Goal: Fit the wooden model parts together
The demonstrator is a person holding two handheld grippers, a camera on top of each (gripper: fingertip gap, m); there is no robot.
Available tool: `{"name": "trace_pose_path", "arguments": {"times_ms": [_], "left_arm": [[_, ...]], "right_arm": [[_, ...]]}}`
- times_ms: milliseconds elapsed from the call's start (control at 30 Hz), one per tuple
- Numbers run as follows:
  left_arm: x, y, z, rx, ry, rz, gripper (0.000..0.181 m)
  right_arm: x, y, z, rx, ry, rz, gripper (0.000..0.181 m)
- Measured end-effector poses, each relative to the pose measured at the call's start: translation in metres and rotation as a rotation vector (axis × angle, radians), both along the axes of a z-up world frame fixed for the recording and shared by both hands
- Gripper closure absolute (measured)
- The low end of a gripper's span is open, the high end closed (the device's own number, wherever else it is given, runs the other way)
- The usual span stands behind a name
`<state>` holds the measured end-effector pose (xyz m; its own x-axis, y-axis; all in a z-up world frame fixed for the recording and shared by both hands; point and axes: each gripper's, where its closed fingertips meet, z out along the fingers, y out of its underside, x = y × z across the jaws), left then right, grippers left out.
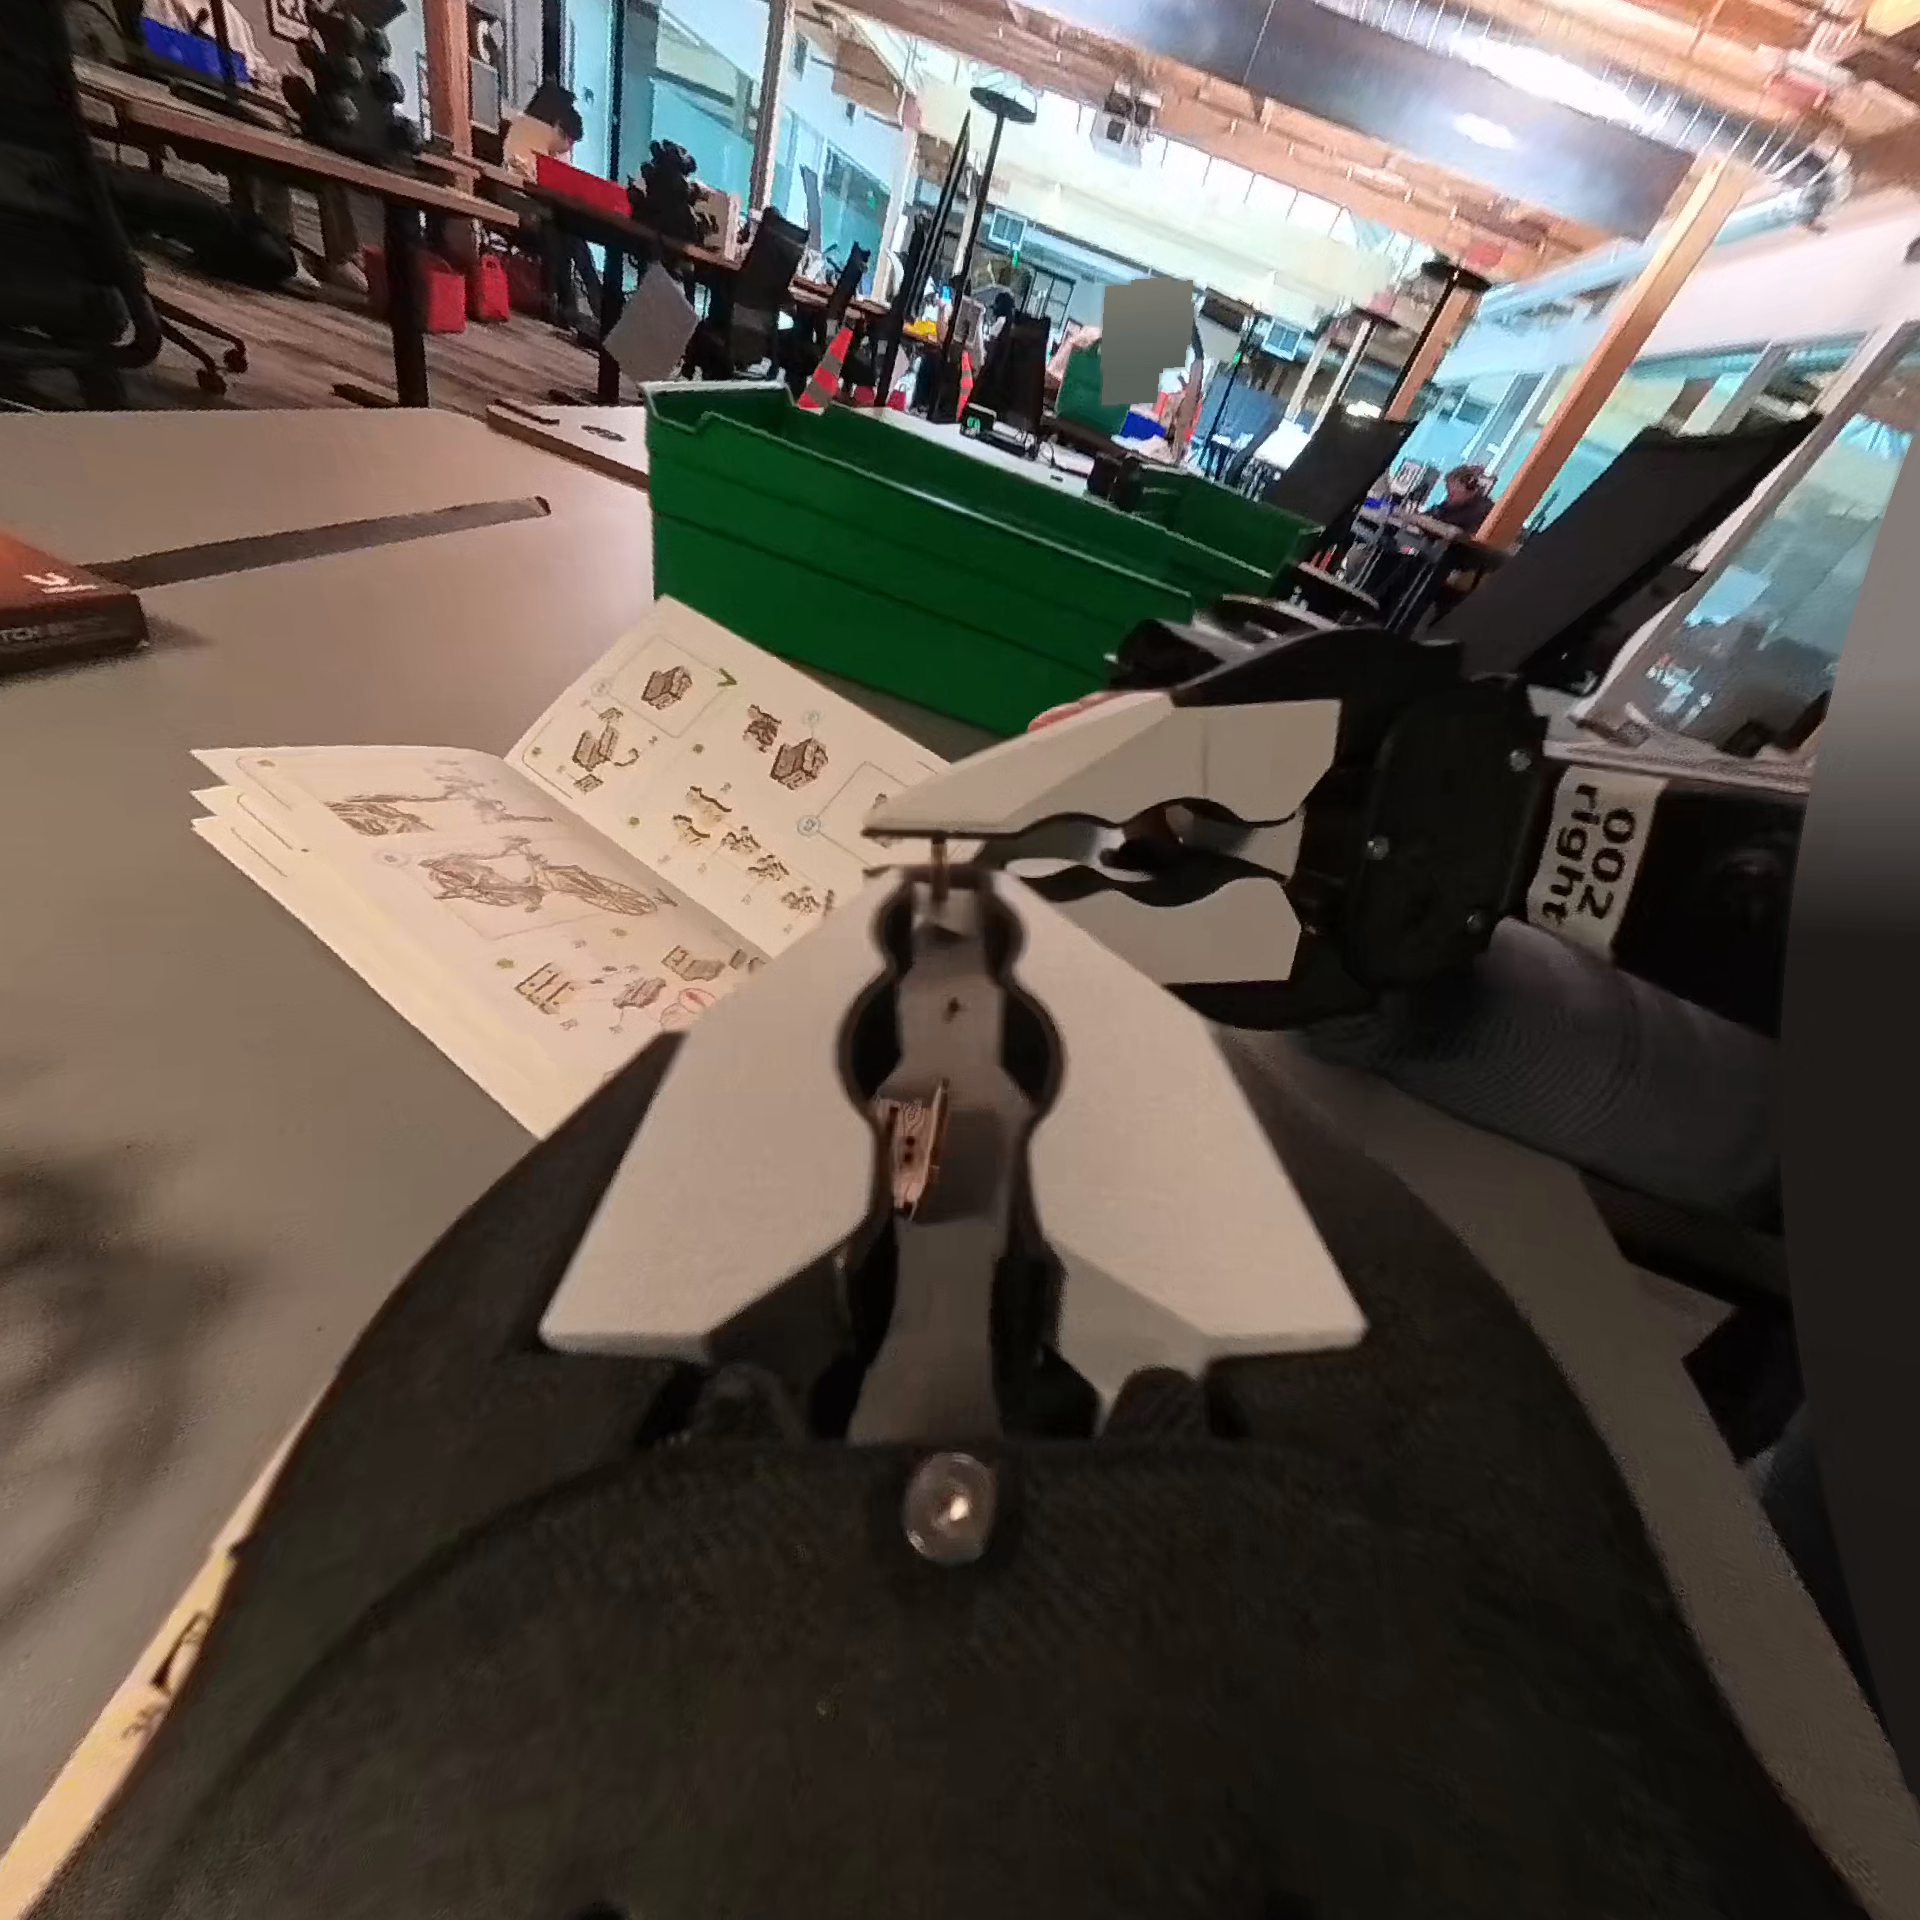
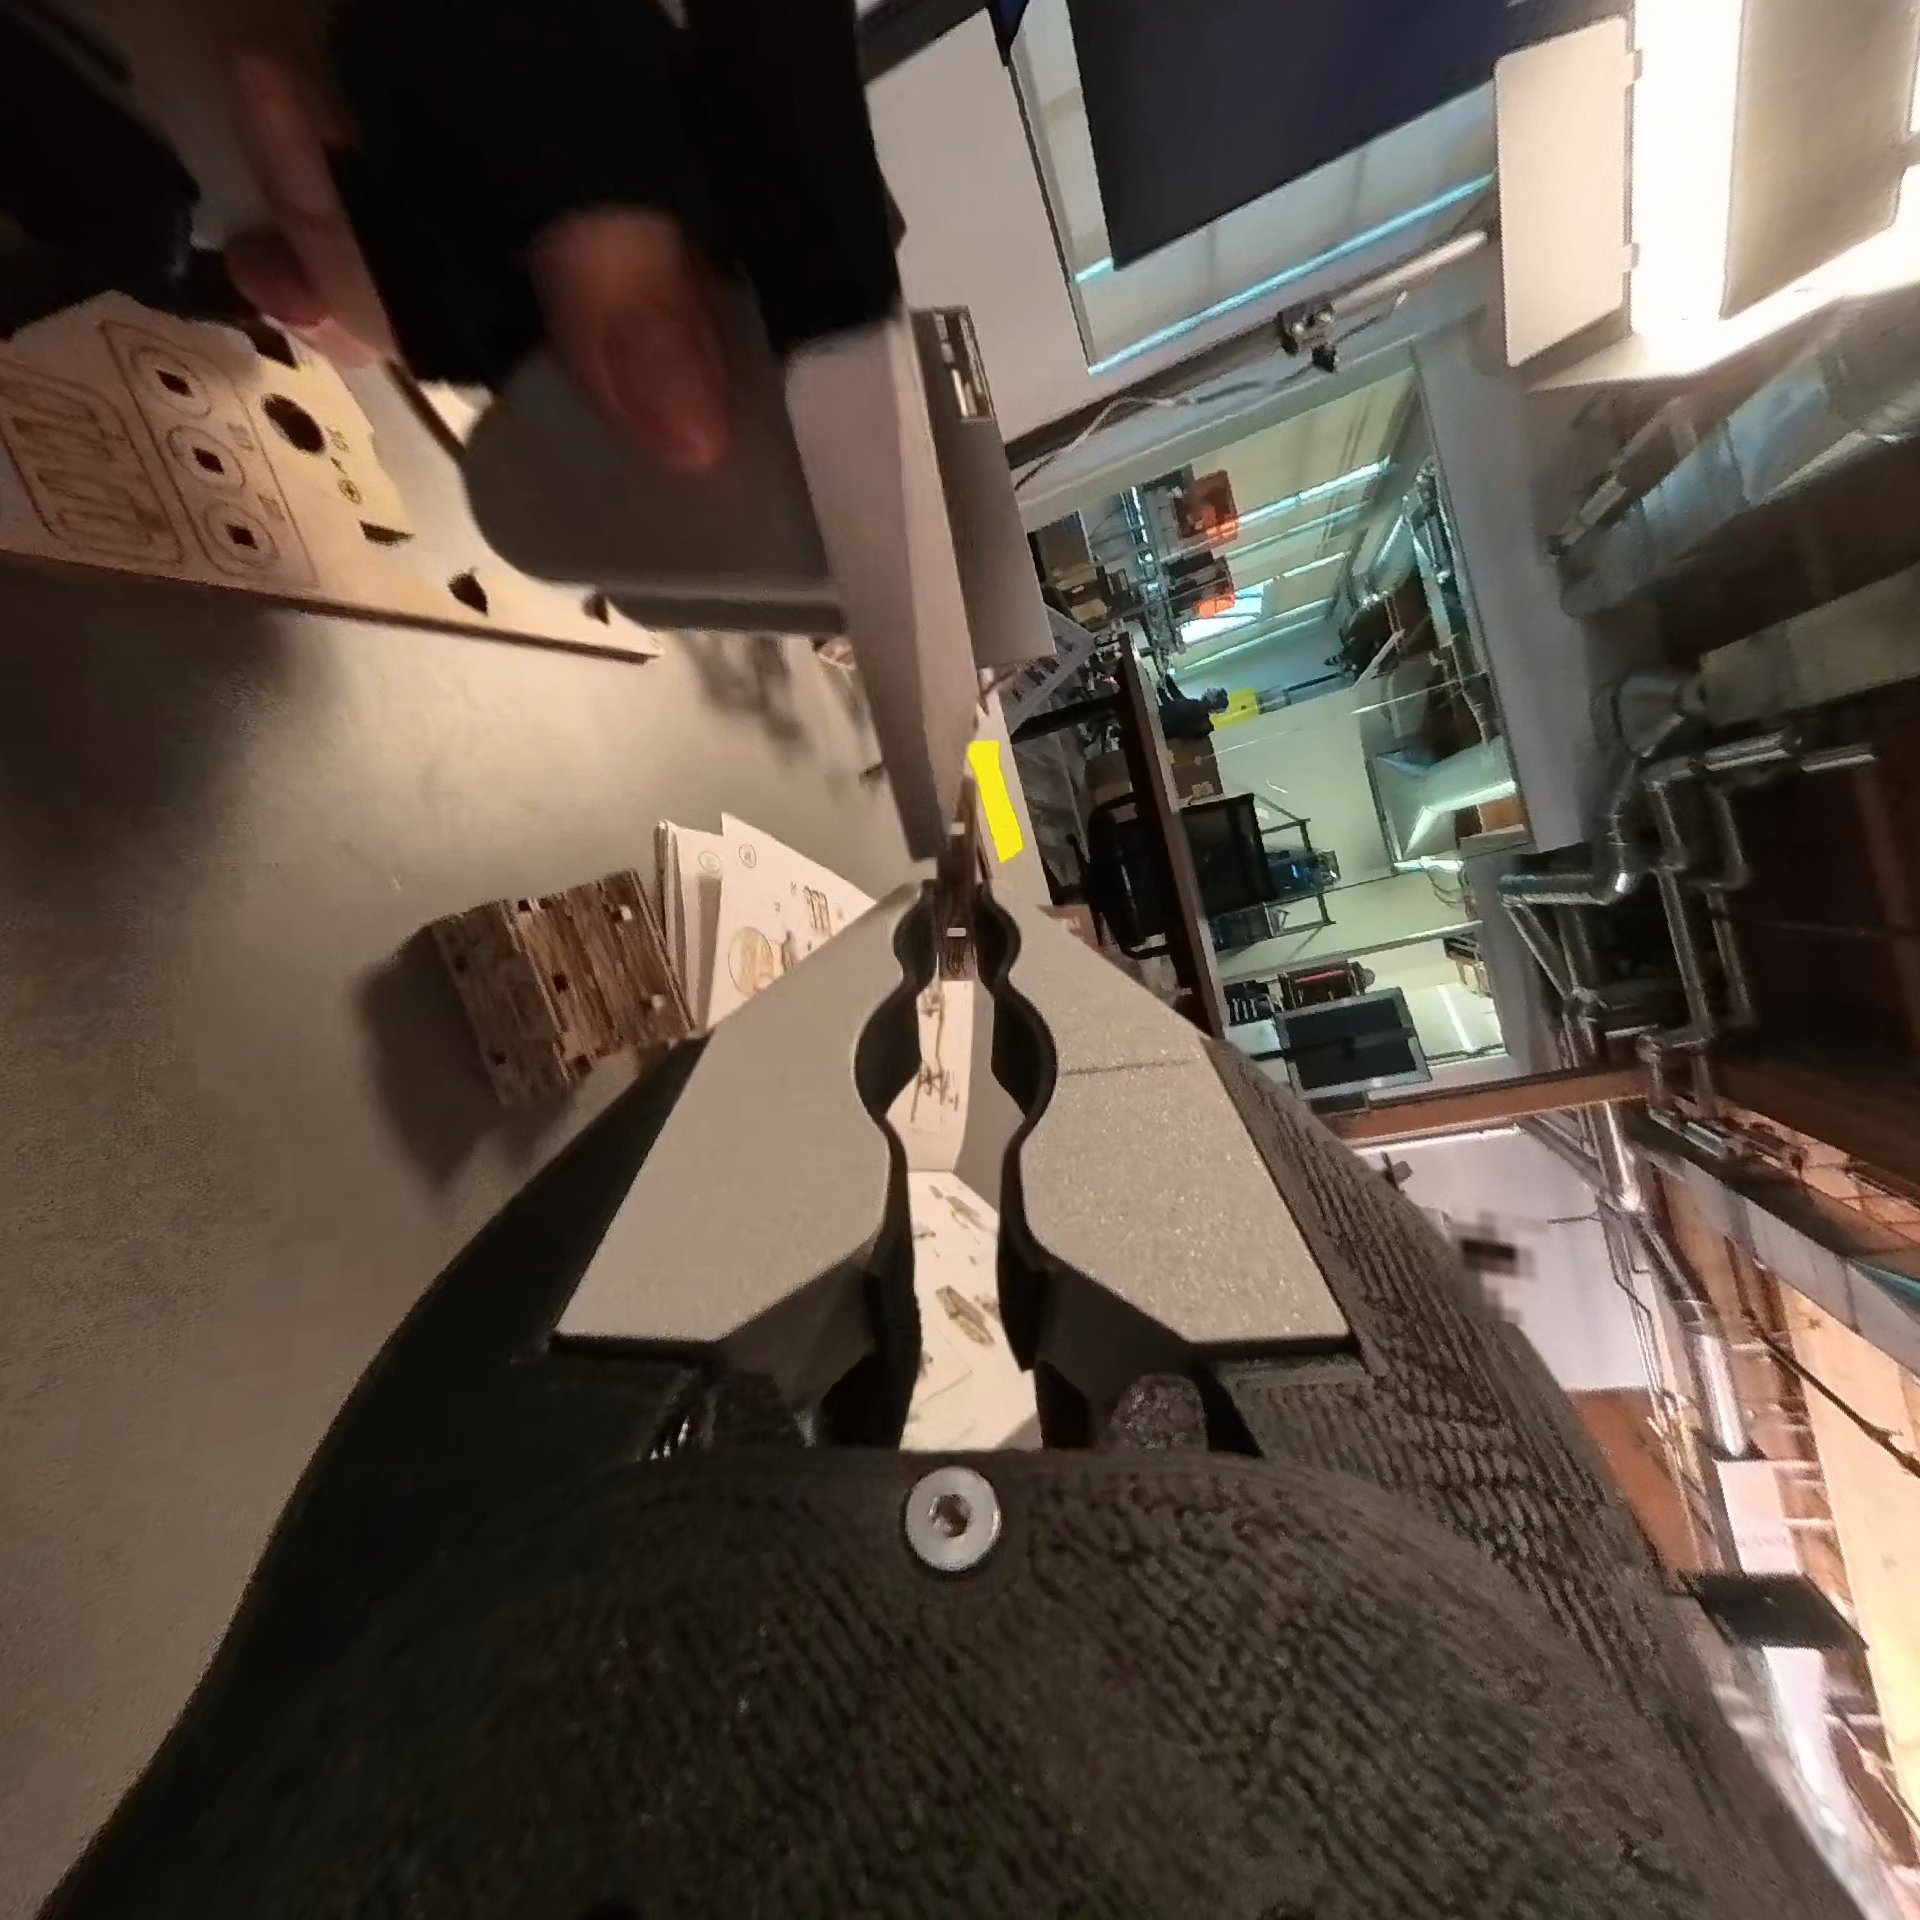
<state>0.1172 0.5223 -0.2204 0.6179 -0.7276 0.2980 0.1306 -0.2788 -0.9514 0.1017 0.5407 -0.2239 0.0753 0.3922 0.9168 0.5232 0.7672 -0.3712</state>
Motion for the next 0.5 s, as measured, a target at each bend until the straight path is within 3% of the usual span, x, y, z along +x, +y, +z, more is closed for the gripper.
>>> {"name": "trace_pose_path", "arguments": {"times_ms": [33,100,333,500], "left_arm": [[0.0,0.001,-0.001,0.002,0.021,0.01,0.153],[-0.001,0.0,-0.01,-0.005,0.112,0.013,0.143],[0.003,-0.008,-0.068,-0.144,0.531,-0.061,0.15],[0.002,-0.007,-0.075,-0.176,0.566,-0.066,0.155]], "right_arm": [[0.004,0.004,0.0,-0.001,0.007,-0.013,0.176],[0.014,0.013,0.001,-0.016,0.039,-0.039,0.176],[0.043,0.026,-0.009,-0.103,0.102,-0.074,0.176],[0.047,0.027,-0.014,-0.167,0.12,-0.066,0.176]]}}
